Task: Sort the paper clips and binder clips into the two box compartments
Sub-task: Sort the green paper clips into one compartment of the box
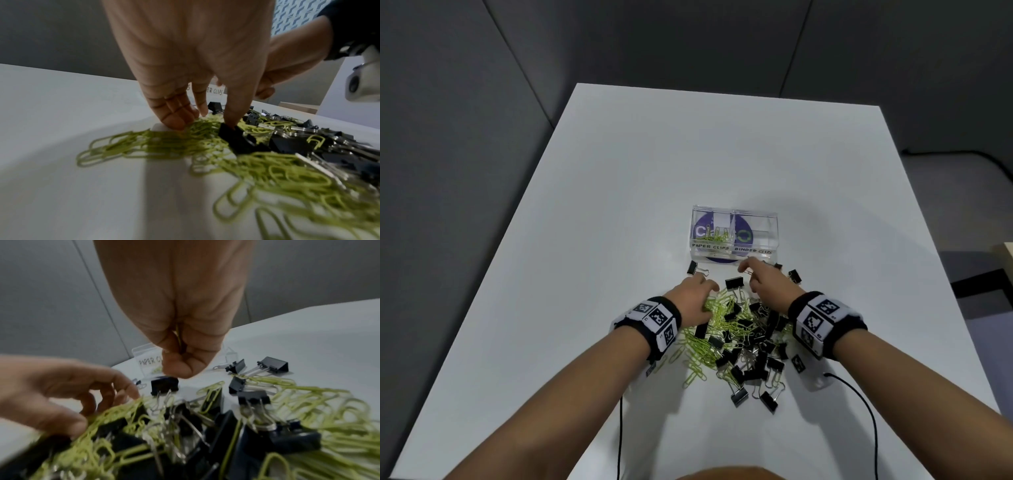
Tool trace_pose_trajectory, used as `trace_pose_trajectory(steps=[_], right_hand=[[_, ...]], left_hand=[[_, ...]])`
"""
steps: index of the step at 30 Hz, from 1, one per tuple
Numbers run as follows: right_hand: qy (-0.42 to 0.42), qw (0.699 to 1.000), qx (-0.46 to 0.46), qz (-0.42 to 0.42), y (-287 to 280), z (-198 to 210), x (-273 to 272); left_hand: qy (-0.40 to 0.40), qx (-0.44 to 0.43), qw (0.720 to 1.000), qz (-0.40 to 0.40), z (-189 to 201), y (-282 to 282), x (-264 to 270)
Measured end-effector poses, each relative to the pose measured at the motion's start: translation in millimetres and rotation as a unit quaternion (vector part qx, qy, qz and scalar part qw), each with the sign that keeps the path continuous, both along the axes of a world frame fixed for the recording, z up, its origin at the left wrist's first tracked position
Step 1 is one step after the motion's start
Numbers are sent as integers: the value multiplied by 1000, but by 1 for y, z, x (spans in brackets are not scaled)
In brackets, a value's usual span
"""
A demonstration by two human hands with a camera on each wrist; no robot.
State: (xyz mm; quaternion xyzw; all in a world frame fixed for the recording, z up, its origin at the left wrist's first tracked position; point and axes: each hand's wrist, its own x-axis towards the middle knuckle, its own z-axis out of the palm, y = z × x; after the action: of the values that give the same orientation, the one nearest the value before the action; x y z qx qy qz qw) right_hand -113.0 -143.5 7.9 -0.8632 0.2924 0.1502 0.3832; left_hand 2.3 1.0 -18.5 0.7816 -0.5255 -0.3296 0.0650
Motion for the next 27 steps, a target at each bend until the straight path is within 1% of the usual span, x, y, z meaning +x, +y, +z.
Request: trace_pose_trajectory(steps=[3,5,8,10,14,16,20,21,23,25,27], right_hand=[[5,997,-48,60,5,-6,3],[2,994,-75,83,8,-10,6],[16,989,-117,87,14,-13,11],[8,987,-134,87,15,-16,12],[26,987,-125,96,11,-21,7],[37,985,-135,102,6,-21,4],[53,981,-158,100,-4,-17,-1],[53,979,-172,100,-5,-15,-2],[19,976,-193,102,-3,-12,-3],[-26,970,-195,143,3,-9,-1],[-51,954,-186,229,11,-8,1]], left_hand=[[-10,14,1000,-10,0,-5,1],[-17,25,999,-13,-1,-8,3],[-18,35,999,-14,-3,-10,6],[-13,37,999,-11,-3,-11,8],[4,40,999,-13,-2,-9,13],[11,32,999,-12,0,-7,15],[33,43,998,16,6,-2,22],[33,45,998,17,6,-1,24],[29,39,999,19,8,-1,27],[30,33,999,29,10,-1,30],[35,26,998,41,11,-1,33]])
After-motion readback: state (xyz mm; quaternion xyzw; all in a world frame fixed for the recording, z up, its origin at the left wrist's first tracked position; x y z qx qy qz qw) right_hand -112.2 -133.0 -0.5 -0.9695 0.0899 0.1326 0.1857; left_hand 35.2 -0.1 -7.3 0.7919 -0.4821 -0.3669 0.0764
